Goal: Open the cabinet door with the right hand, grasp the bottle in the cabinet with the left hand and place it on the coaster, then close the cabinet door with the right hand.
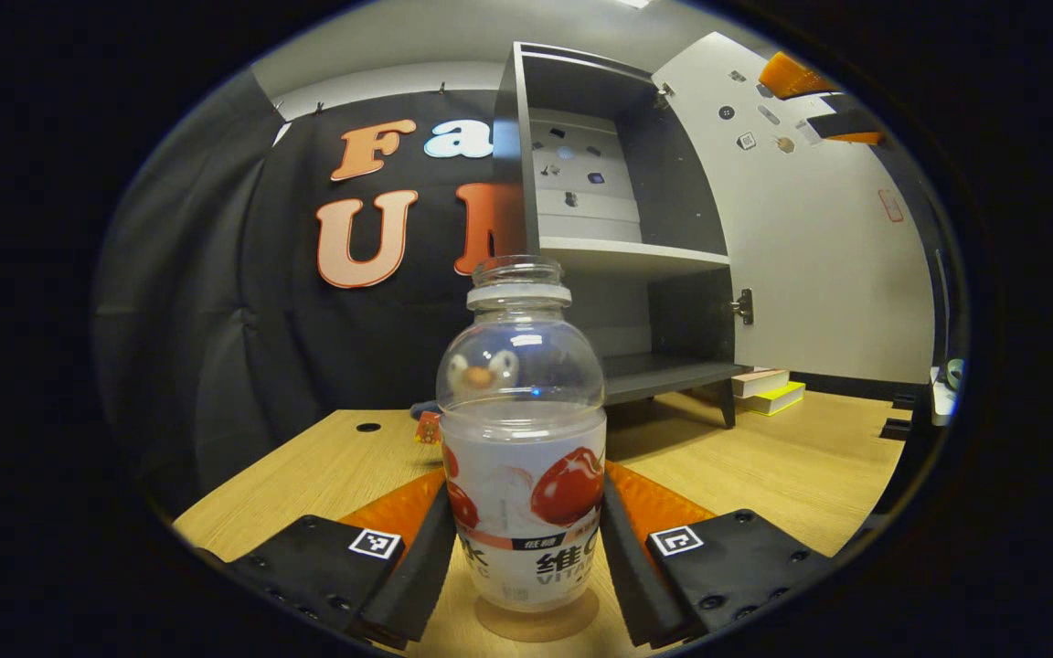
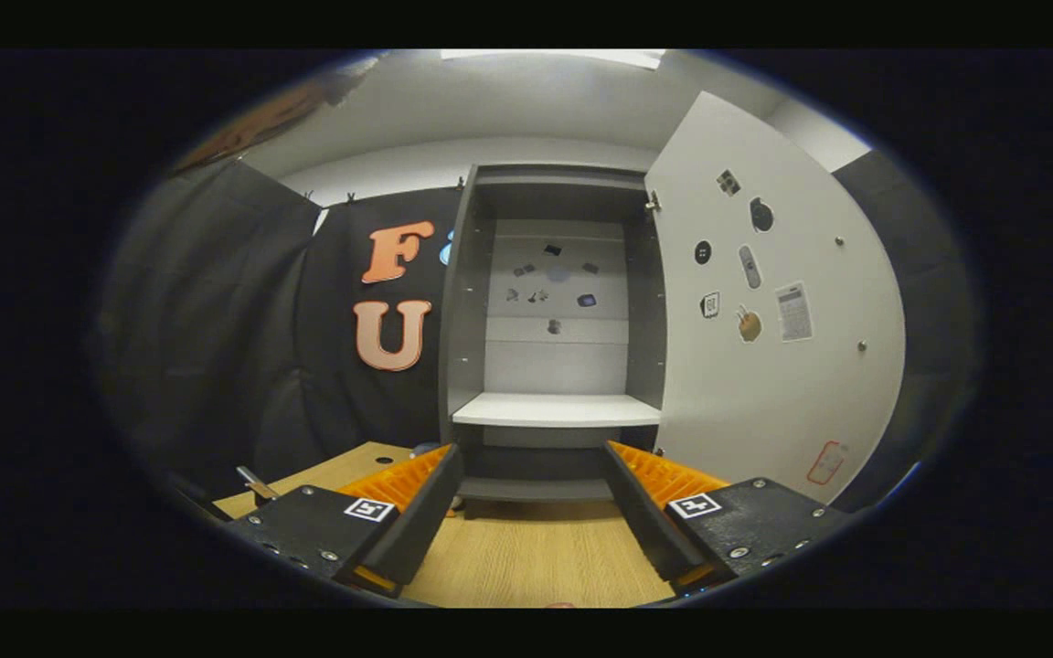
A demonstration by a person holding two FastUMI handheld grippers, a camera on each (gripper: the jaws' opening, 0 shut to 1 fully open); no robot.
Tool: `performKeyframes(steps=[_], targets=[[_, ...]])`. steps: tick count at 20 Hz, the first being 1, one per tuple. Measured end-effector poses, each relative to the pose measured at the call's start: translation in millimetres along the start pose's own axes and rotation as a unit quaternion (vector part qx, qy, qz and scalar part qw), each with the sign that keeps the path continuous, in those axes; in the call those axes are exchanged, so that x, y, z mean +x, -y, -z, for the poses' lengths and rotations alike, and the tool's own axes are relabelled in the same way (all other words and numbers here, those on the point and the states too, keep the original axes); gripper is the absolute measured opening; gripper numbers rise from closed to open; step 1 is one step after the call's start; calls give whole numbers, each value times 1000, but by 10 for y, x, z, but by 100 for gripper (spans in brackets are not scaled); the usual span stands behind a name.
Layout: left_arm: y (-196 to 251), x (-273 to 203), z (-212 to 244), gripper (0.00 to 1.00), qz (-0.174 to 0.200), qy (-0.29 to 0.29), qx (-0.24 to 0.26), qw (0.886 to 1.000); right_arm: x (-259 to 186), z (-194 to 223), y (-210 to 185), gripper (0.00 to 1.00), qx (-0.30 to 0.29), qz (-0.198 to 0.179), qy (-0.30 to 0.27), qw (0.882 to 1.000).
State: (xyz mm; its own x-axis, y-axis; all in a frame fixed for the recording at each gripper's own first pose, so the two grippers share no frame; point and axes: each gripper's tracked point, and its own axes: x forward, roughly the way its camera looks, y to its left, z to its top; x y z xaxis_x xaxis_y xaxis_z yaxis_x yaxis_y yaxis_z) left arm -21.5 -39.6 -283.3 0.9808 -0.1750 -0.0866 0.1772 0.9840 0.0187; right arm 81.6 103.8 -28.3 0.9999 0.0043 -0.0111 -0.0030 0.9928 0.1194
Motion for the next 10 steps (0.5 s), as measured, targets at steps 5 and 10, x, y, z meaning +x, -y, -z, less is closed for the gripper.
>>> performKeyframes(steps=[5,10], targets=[[29,105,342,84,5,-43,-3,999,82,148,-148,93,-3,-14,-27,1000],[4,84,394,84,-5,-56,-13,998,78,125,-185,93,-11,-18,-24,999]])
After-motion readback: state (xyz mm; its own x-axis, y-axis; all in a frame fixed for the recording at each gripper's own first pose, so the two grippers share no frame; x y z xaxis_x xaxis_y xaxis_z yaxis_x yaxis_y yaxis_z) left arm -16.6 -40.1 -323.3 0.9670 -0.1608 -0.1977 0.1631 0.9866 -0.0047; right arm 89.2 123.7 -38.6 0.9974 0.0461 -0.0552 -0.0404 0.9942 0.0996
